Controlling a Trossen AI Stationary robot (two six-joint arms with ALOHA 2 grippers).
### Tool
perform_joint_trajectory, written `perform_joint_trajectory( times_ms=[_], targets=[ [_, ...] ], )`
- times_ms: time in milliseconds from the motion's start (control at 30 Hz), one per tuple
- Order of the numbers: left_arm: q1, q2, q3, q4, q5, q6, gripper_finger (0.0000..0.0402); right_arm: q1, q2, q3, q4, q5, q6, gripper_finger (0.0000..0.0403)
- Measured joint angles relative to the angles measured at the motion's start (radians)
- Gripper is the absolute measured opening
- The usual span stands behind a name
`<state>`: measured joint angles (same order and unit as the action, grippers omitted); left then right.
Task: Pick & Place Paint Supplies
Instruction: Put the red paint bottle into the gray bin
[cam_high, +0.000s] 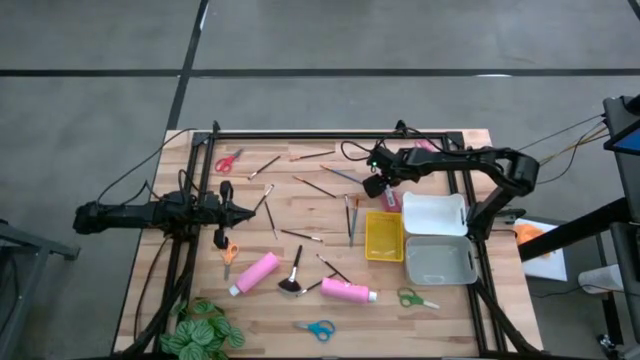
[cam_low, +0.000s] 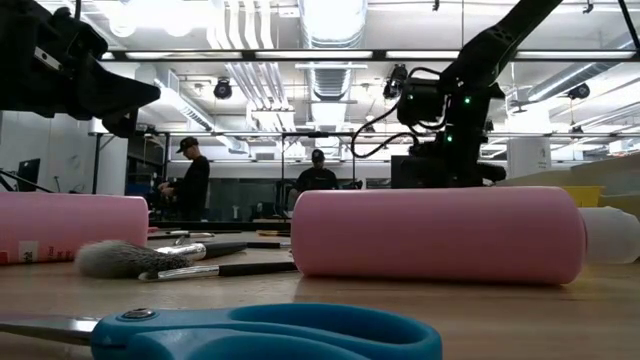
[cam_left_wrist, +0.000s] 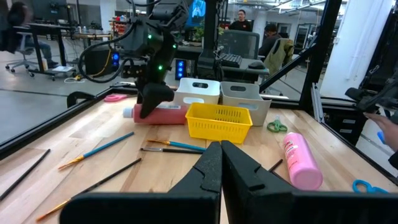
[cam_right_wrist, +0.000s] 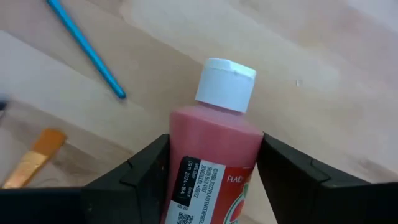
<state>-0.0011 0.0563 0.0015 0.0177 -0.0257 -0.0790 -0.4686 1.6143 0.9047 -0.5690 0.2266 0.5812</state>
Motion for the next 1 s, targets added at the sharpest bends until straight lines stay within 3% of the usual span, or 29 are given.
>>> perform_joint_trajectory(
  times_ms=[600,1000],
  targets=[
    [0.000,0.000,0.000,0.000,0.000,0.000,0.0003,0.042,-0.317,0.018,-0.004,0.014,-0.149,0.0211],
    [0.000,0.000,0.000,0.000,0.000,0.000,0.0003,0.097,-0.400,0.037,-0.050,0.010,-0.219,0.0211]
  ],
)
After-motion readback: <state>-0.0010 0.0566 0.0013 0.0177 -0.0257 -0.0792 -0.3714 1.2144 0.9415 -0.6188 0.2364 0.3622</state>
